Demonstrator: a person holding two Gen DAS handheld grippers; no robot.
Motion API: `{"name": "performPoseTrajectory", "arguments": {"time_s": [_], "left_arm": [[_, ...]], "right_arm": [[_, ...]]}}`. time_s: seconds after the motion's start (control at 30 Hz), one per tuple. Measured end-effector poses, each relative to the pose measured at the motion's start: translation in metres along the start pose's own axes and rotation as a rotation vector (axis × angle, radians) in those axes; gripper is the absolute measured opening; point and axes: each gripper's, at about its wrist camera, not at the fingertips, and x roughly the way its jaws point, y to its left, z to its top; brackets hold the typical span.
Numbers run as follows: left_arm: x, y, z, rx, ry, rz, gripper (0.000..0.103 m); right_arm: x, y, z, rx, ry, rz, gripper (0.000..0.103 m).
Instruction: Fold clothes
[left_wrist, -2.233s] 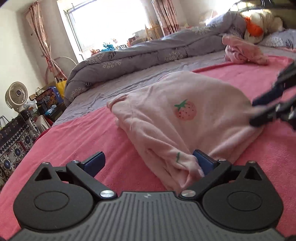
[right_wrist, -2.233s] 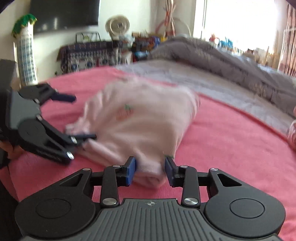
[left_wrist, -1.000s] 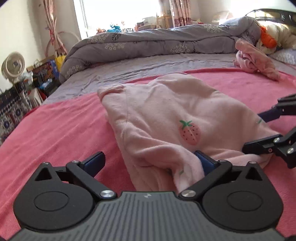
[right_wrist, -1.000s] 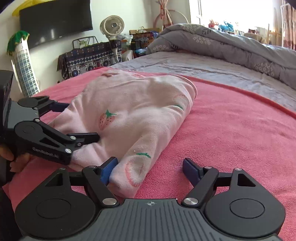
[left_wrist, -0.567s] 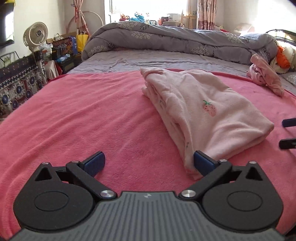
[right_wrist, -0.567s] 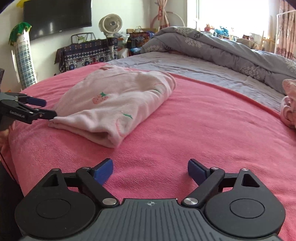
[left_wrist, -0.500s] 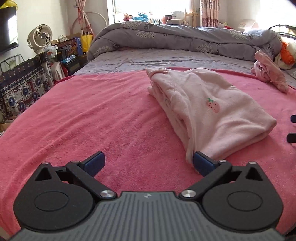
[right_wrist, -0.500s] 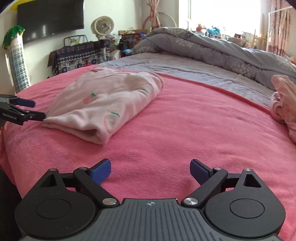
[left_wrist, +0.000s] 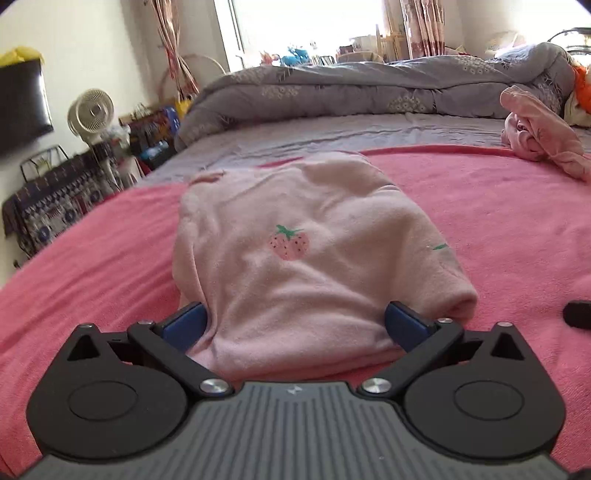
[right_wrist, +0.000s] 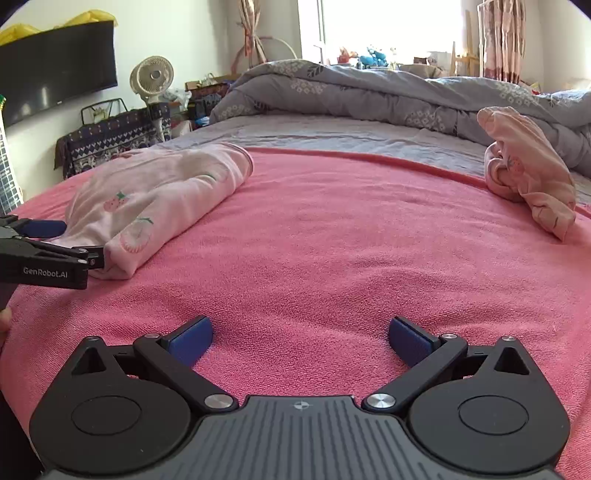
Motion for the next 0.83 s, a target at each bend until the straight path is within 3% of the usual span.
{"name": "performPoseTrajectory", "arguments": {"time_s": [0.1, 0.3, 0.83], "left_arm": [[0.000, -0.002, 0.000, 0.004, 0.000, 0.007, 0.103], [0.004, 0.014, 0.005, -0.088, 0.051, -0.069, 0.103], [0.003, 0.014, 0.005, -0.085, 0.050, -0.061, 0.103]], "right_arm": [[0.001, -0.001, -0.003, 0.006, -0.010, 0.005, 0.103], [0.001, -0.002, -0.003, 0.005, -0.011, 0.003, 0.103], [0.002, -0.004, -0.004, 0.006, -0.012, 0.003, 0.103]]}}
